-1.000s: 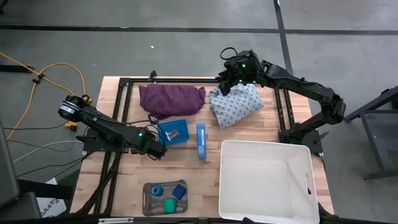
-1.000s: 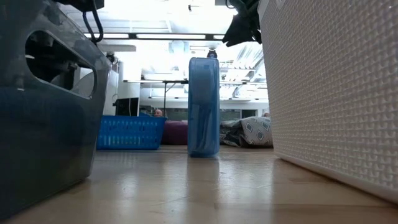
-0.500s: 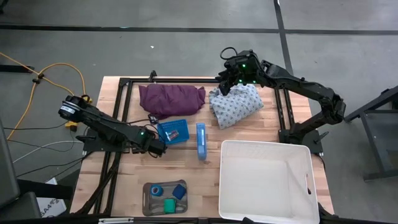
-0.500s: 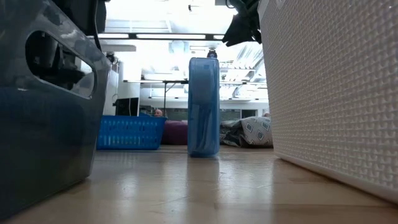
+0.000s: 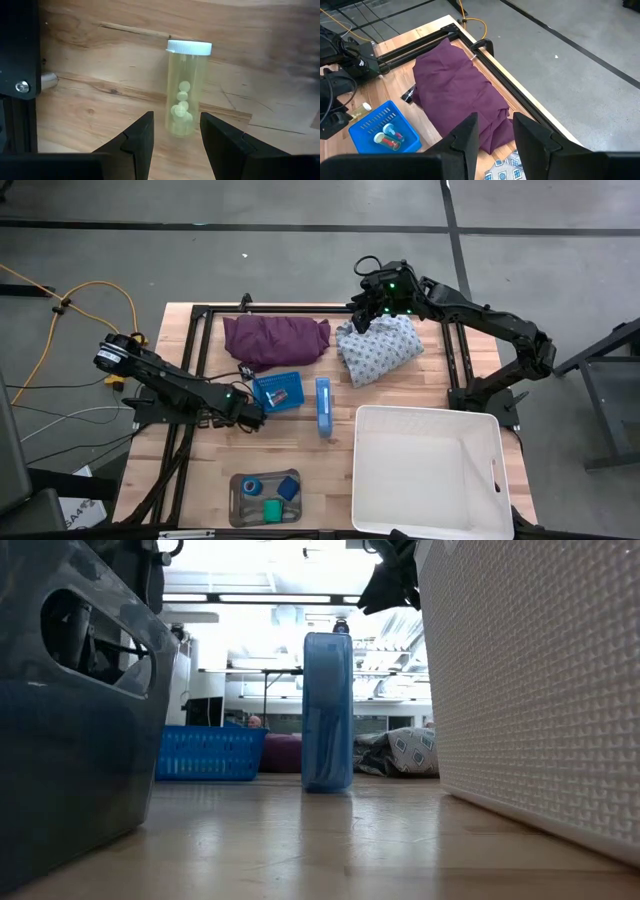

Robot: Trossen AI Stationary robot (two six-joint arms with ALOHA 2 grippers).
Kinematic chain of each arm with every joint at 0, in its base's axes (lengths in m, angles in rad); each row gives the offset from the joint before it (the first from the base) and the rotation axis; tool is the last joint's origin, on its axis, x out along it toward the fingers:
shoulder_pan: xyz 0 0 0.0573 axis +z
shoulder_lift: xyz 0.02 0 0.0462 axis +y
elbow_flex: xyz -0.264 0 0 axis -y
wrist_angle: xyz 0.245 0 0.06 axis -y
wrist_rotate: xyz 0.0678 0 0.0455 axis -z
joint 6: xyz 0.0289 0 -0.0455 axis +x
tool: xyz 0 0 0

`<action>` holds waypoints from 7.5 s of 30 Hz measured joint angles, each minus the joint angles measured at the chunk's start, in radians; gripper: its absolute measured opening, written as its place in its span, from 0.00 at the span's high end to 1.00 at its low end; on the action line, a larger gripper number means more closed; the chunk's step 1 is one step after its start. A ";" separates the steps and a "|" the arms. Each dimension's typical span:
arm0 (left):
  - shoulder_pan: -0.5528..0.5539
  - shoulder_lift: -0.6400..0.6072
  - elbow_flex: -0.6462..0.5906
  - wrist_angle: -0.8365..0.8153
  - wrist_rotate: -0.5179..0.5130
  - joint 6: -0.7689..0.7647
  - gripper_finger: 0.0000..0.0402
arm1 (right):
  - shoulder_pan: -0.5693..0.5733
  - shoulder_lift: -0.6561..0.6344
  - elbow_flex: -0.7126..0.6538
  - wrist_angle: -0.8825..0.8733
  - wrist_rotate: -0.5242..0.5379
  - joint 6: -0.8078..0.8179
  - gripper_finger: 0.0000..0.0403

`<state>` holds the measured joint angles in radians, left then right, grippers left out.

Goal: Pick & Place Medicine items
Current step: Put the yellow pill bottle into the blue bin, then put the purple scrubs into the white bin

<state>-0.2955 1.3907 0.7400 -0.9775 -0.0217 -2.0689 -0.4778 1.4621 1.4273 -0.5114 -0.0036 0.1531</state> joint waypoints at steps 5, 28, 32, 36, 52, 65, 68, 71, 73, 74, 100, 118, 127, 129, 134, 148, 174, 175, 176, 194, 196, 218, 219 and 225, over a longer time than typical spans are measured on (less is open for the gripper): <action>0.000 0.000 -0.036 0.056 0.000 0.004 0.62 | 0.000 0.000 0.000 0.000 0.000 0.000 0.73; 0.000 0.000 -0.055 0.094 -0.002 0.019 0.68 | 0.000 0.000 0.000 0.000 0.000 0.000 0.73; 0.000 0.000 -0.055 0.094 -0.002 0.014 0.73 | 0.000 0.000 0.000 0.000 0.000 0.000 0.73; 0.000 0.000 -0.055 0.093 -0.001 0.014 0.75 | 0.000 0.000 0.000 0.000 0.000 0.000 0.73; -0.002 -0.009 -0.055 0.094 -0.012 0.021 0.75 | 0.000 0.000 0.000 0.000 0.000 0.000 0.73; -0.004 -0.170 -0.055 0.044 -0.084 0.057 0.75 | 0.000 0.000 0.000 0.000 0.000 0.000 0.73; -0.015 -0.203 -0.055 0.034 -0.113 0.060 0.75 | 0.000 0.000 0.000 0.000 0.000 0.000 0.73; -0.034 -0.214 -0.055 0.034 -0.146 0.061 0.75 | 0.000 0.000 0.000 0.000 0.000 0.000 0.73; -0.047 -0.214 -0.055 0.034 -0.171 0.063 0.75 | 0.000 0.000 0.000 0.000 0.000 0.000 0.73; -0.052 -0.214 -0.055 0.035 -0.187 0.065 0.75 | 0.000 0.000 0.000 0.000 0.000 0.000 0.73; -0.011 -0.227 -0.055 0.193 -0.596 0.411 0.75 | 0.000 0.000 0.000 0.000 0.000 0.000 0.73; 0.272 -0.161 -0.054 0.511 -0.154 0.802 0.75 | 0.000 0.000 0.000 0.003 0.000 0.000 0.73; 0.339 -0.098 -0.054 0.614 -0.044 0.903 0.75 | 0.000 0.000 0.000 0.008 0.000 0.000 0.73; 0.349 -0.091 -0.054 0.613 -0.032 0.912 0.75 | 0.000 0.000 0.000 0.012 0.000 0.000 0.73; 0.366 -0.085 -0.054 0.628 -0.014 0.940 0.75 | 0.000 0.000 0.000 0.015 0.000 0.000 0.73; 0.366 -0.085 -0.054 0.636 -0.014 0.947 0.68 | 0.000 0.000 0.000 0.023 0.000 0.000 0.73; 0.365 -0.088 -0.054 0.646 -0.017 1.009 0.68 | 0.000 0.000 0.000 0.023 0.000 0.000 0.73; 0.365 -0.092 -0.054 0.648 -0.018 1.020 0.68 | 0.000 0.000 0.000 0.023 0.000 0.000 0.73; 0.365 -0.098 -0.054 0.653 -0.018 1.032 0.68 | 0.000 0.000 0.000 0.023 0.000 0.000 0.73; 0.370 -0.283 -0.055 0.601 -0.066 1.183 0.68 | 0.000 0.000 0.000 0.023 0.000 0.000 0.73; 0.374 -0.309 -0.055 0.562 -0.080 1.182 0.68 | 0.000 0.000 0.000 0.023 0.000 0.000 0.73; 0.311 -0.551 -0.055 0.225 -0.300 1.189 0.68 | 0.000 0.000 0.000 0.023 0.000 0.000 0.73; 0.302 -0.558 -0.055 0.210 -0.307 1.189 0.68 | 0.000 0.000 0.000 0.023 0.000 0.000 0.73; 0.257 -0.578 -0.055 0.154 -0.347 1.188 0.68 | 0.000 0.000 0.000 0.023 0.000 0.000 0.73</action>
<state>-0.0383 0.8123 0.6849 -0.8233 -0.3684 -0.8806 -0.4778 1.4620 1.4273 -0.4889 -0.0034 0.1529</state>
